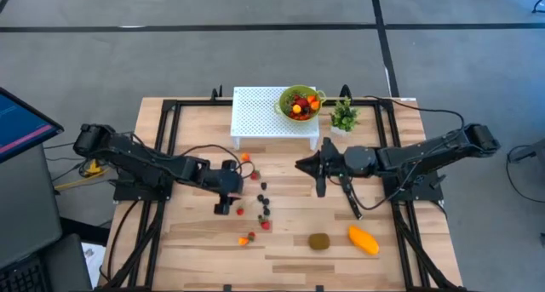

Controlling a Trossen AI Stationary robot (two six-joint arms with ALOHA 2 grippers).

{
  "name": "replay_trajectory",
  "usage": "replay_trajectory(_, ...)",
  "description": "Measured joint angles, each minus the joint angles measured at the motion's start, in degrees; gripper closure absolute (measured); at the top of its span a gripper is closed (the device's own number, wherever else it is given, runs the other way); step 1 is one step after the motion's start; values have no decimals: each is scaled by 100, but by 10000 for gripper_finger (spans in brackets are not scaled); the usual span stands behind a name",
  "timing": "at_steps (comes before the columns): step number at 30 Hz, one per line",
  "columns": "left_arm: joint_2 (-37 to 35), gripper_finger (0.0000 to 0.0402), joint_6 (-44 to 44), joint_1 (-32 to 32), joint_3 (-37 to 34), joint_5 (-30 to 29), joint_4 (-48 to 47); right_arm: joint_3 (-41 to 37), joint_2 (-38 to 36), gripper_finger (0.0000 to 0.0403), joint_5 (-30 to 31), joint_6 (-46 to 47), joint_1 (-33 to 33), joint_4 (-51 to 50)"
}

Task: Pick & Place Fruit
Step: Put the red raspberry into the green strainer bowl

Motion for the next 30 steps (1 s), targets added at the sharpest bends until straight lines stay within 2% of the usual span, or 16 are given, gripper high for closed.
replay_trajectory(3, 0, 195, 7, -1, -175, 215, 3, 0, 5, 355, 0, -1, -4, 109)
replay_trajectory(12, 98, 215, 410, 390, -314, 215, -56, 0, 4, 355, 7, -2, -176, 283)
replay_trajectory(23, 1110, 221, 602, 477, -298, 529, -3, 0, 4, 355, -24, -44, -162, 273)
replay_trajectory(30, 1203, 222, 578, 477, -293, 533, 4, 0, 4, 355, -28, -44, -162, 264)
